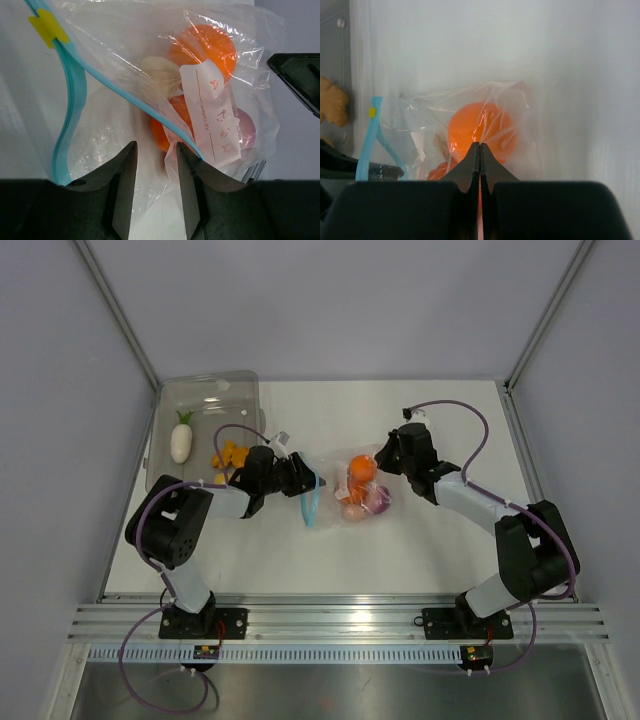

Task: Open the zip-top bag and remove the fake food
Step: Pick up the fake vegetable from the zipper food storage bag.

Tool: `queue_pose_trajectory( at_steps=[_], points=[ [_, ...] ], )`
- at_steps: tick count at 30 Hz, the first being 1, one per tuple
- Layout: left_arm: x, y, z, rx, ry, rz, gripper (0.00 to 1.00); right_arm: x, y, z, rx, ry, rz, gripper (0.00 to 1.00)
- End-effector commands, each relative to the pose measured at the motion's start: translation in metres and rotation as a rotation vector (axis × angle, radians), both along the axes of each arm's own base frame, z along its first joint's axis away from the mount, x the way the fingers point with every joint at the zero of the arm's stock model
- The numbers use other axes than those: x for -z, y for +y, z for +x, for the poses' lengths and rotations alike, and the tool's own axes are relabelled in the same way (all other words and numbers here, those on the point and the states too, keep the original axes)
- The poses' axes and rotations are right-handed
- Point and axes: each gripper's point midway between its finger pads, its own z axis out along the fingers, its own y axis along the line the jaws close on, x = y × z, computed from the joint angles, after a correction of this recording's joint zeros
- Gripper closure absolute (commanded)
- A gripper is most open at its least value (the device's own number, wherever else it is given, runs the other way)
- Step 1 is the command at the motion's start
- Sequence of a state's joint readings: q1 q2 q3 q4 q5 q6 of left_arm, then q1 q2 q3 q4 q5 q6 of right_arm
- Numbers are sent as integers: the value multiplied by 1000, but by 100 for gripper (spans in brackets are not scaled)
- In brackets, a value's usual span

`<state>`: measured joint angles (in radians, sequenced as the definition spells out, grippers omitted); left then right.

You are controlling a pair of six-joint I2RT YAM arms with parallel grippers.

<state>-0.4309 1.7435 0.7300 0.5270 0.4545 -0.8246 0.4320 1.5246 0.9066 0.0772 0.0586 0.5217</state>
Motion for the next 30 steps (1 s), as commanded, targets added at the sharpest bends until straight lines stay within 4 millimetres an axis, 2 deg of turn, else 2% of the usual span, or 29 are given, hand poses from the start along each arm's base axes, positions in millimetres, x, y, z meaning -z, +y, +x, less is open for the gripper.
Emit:
queue_pose_trajectory(
  at_steps=[1, 3, 10, 15, 16, 18, 19, 21, 26, 27, 28, 30],
  points=[
    [-16, -12, 6, 41, -53, -62, 60, -13, -27, 15, 110, -49, -70, 100],
    [-19, -15, 6, 49, -57, -82, 59, 1, -22, 15, 87, -2, -55, 100],
    [-22, -16, 3, 57, -77, -113, 51, 20, -21, 20, 88, 57, -84, 100],
    [-11, -16, 2, 50, -32, -122, 51, 31, -33, 23, 116, 105, -15, 100],
    [-14, -15, 2, 43, -43, -132, 51, 29, -34, 23, 116, 100, -12, 97],
    [-14, -11, 0, 21, -38, -140, 50, 21, -35, 21, 117, 81, -9, 84],
    [-17, -9, 0, 13, -47, -147, 49, 15, -36, 20, 117, 65, -4, 71],
    [-20, -1, -2, -22, -54, -144, 48, 12, -37, 19, 120, 55, -4, 63],
    [-11, 13, -6, -92, -13, -119, 45, 11, -37, 19, 117, 55, -8, 60],
    [-10, 18, -5, -116, -1, -119, 46, 11, -37, 19, 117, 57, -8, 60],
    [-7, 22, -8, -135, 22, -127, 51, 11, -38, 19, 121, 55, -13, 60],
    [-6, 33, -6, -189, 23, -140, 53, 9, -38, 19, 120, 51, -10, 60]
  ],
)
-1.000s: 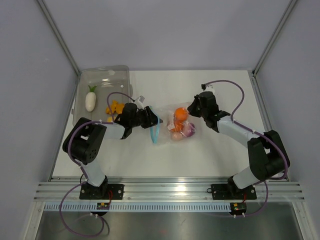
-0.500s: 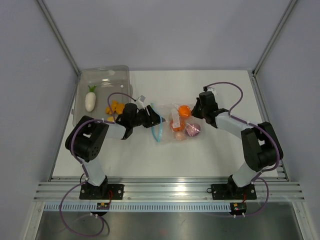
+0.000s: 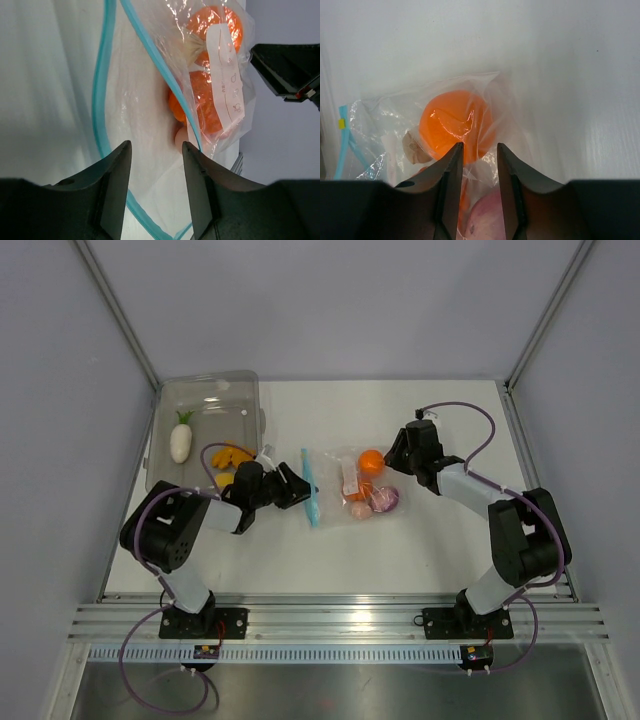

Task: Open the zip-top bag and remove the fake food
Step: Pick up the fake vegetable from the zipper food storage bag.

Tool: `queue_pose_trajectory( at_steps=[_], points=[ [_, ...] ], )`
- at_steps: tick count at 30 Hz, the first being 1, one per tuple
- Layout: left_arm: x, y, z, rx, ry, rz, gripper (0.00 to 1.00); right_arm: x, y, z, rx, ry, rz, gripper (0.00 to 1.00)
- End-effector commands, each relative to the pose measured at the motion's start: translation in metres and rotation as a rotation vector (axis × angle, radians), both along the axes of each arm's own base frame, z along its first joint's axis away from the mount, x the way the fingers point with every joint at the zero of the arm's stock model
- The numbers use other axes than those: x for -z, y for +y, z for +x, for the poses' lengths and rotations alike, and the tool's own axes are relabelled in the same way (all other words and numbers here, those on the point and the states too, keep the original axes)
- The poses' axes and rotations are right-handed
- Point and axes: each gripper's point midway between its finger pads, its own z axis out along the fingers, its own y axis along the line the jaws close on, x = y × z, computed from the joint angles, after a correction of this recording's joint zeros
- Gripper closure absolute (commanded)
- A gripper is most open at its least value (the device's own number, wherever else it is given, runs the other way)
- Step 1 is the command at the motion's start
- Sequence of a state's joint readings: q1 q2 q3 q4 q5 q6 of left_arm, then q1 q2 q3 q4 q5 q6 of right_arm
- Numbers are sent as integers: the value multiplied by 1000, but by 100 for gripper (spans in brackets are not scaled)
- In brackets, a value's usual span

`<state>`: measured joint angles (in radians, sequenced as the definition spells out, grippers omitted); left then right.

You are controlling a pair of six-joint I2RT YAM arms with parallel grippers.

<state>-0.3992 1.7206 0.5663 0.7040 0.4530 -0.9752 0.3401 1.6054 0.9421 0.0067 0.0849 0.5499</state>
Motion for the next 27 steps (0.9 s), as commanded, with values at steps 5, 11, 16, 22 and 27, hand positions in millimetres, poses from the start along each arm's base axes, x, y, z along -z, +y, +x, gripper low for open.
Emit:
queue_pose_trajectory(
  at_steps=[5, 11, 16, 22, 27],
  points=[
    [-30, 28, 8, -150, -97, -43, 48, -28, 4, -1, -22, -71, 27, 47],
    [-42, 41, 9, -212, -142, -19, 41, -31, 4, -8, -49, -84, 30, 45],
    [-55, 37, 10, -184, -205, -38, 21, -30, 6, -16, -80, -80, 34, 40],
    [-54, 28, 15, -148, -217, -15, 16, -20, 11, -13, -94, -56, 43, 41],
    [-49, 12, 20, -121, -208, -12, 18, -18, 17, -13, -115, -47, 62, 44]
  ],
)
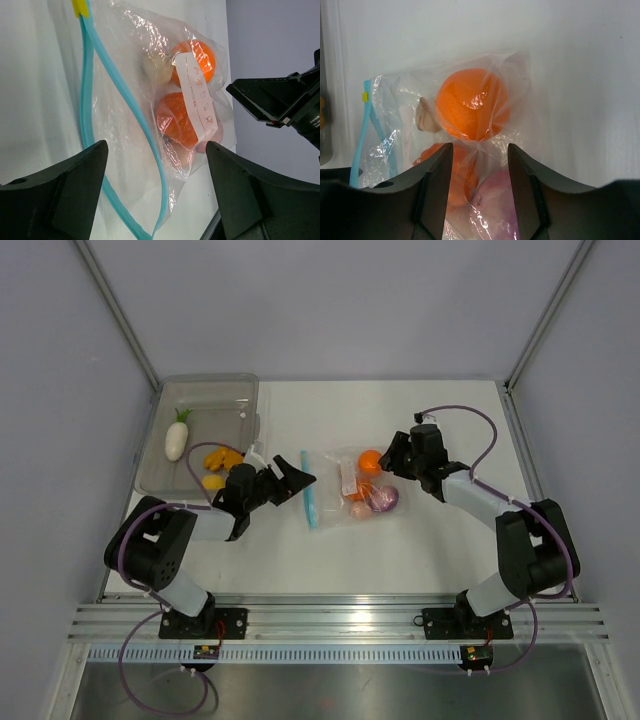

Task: Open the zip-top bag and remove the fake food
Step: Pick up the fake vegetable from the zipper food storage bag.

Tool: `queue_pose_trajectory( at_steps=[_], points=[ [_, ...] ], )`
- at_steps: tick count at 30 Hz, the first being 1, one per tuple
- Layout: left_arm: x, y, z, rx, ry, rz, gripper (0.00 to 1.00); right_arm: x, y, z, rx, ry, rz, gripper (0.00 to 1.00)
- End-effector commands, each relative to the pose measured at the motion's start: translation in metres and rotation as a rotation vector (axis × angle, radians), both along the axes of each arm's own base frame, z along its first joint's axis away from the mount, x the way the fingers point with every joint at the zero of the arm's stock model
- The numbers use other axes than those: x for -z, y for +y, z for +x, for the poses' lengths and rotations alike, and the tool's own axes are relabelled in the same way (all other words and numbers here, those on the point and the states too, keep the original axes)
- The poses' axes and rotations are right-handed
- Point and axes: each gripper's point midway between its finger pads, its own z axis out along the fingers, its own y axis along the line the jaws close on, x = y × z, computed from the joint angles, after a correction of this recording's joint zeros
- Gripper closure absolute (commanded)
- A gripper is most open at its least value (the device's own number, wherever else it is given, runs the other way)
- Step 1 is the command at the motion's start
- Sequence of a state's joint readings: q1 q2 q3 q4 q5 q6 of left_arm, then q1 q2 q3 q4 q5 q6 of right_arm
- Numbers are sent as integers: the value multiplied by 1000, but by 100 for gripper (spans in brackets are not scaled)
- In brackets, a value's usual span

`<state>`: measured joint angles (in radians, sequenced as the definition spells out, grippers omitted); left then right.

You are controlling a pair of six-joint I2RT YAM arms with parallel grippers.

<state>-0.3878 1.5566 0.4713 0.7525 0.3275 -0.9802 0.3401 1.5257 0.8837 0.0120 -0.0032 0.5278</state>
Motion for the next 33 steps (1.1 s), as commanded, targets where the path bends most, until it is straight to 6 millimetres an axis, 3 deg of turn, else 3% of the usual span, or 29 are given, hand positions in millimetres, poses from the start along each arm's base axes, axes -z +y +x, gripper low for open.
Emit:
queue_pose_trajectory(
  at_steps=[1, 5, 8, 9, 14, 17, 20, 25, 33],
  points=[
    [-18, -15, 16, 12, -91, -5, 19, -7, 10, 6, -37, -31, 26, 46],
    [-12, -34, 19, 44, -79, 3, 26, -4, 13, 8, -46, -26, 32, 48],
    [-9, -40, 20, 57, -73, -3, 42, -2, 14, 8, -49, -19, 34, 58],
    [-10, -41, 20, 61, -80, -11, 53, -2, 15, 9, -50, -20, 35, 62],
    [-14, -42, 21, 68, -95, -9, 71, 1, 18, 11, -58, -11, 42, 82],
    [-17, -43, 21, 73, -102, -14, 84, 0, 17, 12, -53, -6, 32, 99],
    [-22, -46, 21, 95, -114, -29, 100, -5, 13, 14, -47, -15, 7, 100],
    [-36, -49, 20, 117, -148, -96, 100, -21, -2, 14, 4, -55, -85, 100],
    [-54, -30, 21, 106, -180, -207, 100, -52, -20, 14, 85, -122, -226, 100]
  ],
)
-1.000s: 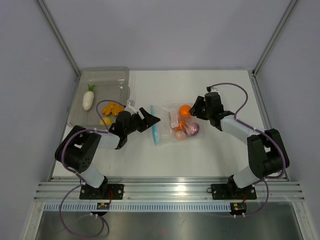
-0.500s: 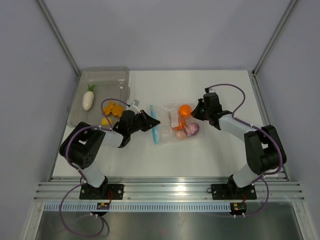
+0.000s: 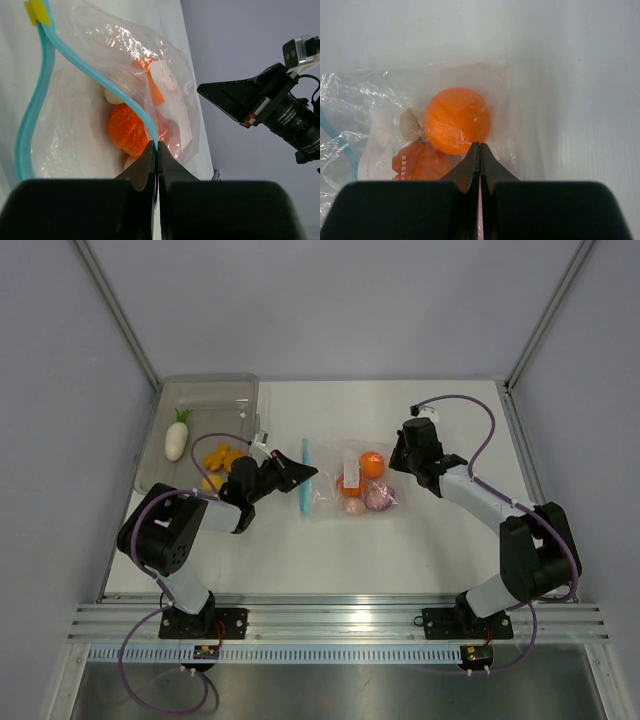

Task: Open the zip-top bag and remove the fake food
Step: Pick up the fake vegetable from the zipper food storage bag.

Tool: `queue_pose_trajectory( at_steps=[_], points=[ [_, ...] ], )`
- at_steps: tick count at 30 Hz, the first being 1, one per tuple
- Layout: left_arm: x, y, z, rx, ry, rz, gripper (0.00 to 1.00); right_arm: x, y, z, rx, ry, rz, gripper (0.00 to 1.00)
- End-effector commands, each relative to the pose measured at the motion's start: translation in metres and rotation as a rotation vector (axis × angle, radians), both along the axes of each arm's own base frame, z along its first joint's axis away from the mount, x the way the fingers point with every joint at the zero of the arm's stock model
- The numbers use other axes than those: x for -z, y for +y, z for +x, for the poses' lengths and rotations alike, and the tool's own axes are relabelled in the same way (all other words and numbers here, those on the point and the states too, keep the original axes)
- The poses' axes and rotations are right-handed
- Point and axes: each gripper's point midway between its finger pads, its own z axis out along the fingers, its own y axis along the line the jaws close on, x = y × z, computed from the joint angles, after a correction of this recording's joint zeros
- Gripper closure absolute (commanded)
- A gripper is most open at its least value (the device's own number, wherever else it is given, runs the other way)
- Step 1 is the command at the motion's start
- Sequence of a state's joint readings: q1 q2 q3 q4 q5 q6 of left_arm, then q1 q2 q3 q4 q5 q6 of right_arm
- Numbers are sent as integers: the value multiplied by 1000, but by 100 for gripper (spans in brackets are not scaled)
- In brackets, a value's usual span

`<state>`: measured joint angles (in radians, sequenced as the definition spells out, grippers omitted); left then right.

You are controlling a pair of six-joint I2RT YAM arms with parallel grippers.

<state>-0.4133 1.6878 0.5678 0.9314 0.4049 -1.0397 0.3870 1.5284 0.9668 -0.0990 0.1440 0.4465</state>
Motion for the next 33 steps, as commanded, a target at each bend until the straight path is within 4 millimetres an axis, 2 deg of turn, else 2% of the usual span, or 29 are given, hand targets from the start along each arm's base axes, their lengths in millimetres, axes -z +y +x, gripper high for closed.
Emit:
queue_pose_trajectory(
  at_steps=[1, 4, 6, 9, 10, 11, 13, 16, 22, 24, 30, 33],
  points=[
    [-27, 8, 4, 7, -89, -95, 100, -48, -13, 8, 55, -127, -80, 100],
    [-21, 12, 6, -2, -75, -100, 100, -64, -12, 5, 61, -168, -126, 100],
    [-24, 11, 6, 9, -79, -126, 100, -71, -11, 5, 75, -191, -158, 100],
    [-21, 9, 6, 24, -75, -146, 100, -72, -6, 3, 65, -197, -188, 100],
    [-19, 9, 7, 25, -70, -145, 100, -70, -4, 3, 64, -191, -174, 96],
    [-19, 8, 7, 30, -70, -145, 100, -66, -2, 1, 52, -183, -169, 76],
    [-19, 8, 7, 30, -72, -141, 100, -56, 10, -5, -3, -138, -125, 30],
    [-19, 9, 8, 26, -77, -124, 100, -48, 25, -13, -67, -98, -66, 27],
    [-17, 10, 10, 21, -77, -88, 100, -39, 31, -24, -109, -60, -33, 19],
    [-16, 10, 11, 19, -75, -78, 100, -28, 33, -25, -115, -32, -29, 16],
    [-11, 11, 12, 15, -65, -54, 100, 0, 25, -18, -119, 55, 67, 16],
    [-10, 11, 13, 13, -63, -47, 100, 14, 13, -10, -86, 75, 67, 16]
  ],
)
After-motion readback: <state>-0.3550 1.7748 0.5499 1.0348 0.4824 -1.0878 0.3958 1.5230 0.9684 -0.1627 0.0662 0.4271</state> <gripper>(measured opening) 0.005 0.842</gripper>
